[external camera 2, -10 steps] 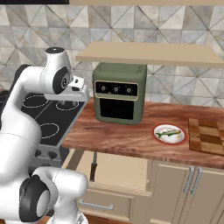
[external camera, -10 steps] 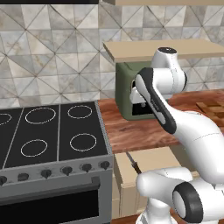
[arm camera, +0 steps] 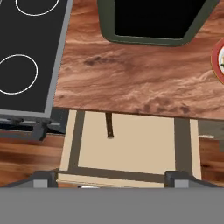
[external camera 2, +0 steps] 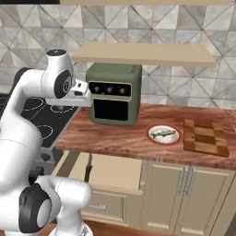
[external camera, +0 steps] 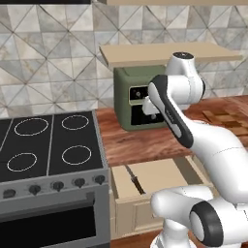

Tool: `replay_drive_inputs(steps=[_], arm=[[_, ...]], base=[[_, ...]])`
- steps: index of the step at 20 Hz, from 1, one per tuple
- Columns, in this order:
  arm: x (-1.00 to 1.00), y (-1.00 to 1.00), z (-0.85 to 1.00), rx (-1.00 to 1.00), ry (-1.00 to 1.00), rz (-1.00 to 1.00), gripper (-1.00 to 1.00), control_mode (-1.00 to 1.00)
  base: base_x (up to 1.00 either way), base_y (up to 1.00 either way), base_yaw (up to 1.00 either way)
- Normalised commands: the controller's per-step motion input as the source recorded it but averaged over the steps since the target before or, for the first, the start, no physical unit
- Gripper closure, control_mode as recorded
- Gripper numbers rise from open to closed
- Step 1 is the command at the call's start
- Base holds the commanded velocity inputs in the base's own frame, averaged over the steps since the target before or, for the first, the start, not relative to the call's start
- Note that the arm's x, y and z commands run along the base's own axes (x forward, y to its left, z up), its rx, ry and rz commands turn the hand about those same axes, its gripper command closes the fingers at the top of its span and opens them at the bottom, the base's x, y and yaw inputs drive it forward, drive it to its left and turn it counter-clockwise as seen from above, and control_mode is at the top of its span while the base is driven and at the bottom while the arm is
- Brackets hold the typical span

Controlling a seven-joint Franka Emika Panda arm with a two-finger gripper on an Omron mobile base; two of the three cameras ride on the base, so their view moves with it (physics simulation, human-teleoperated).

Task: Pick up the knife from the drawer and place it on the cutting board. Then place the meat from the plate to the cutting board.

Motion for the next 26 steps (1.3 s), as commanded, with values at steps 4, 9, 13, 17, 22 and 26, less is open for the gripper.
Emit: replay_drive_inputs(steps=[4, 9, 13, 17, 22, 26], arm=[[0.00, 0.00, 0.00, 0.00, 0.00, 0.00, -1.00, 1.00], [0.00, 0.00, 0.00, 0.00, 0.00, 0.00, -1.00, 1.00], [0.00, 0.00, 0.00, 0.00, 0.00, 0.00, -1.00, 1.00], [0.00, 0.00, 0.00, 0.00, 0.00, 0.00, -1.00, 1.00], [0.00, 0.00, 0.00, 0.00, 0.00, 0.00, -1.00, 1.00], [0.00, 0.00, 0.00, 0.00, 0.00, 0.00, -1.00, 1.00]], base=[[-0.48, -0.53, -0.09], [-0.33, -0.50, -0.07], [0.06, -0.67, 0.00], [0.21, -0.78, 0.00], [0.20, -0.78, 0.00], [0.31, -0.62, 0.00]])
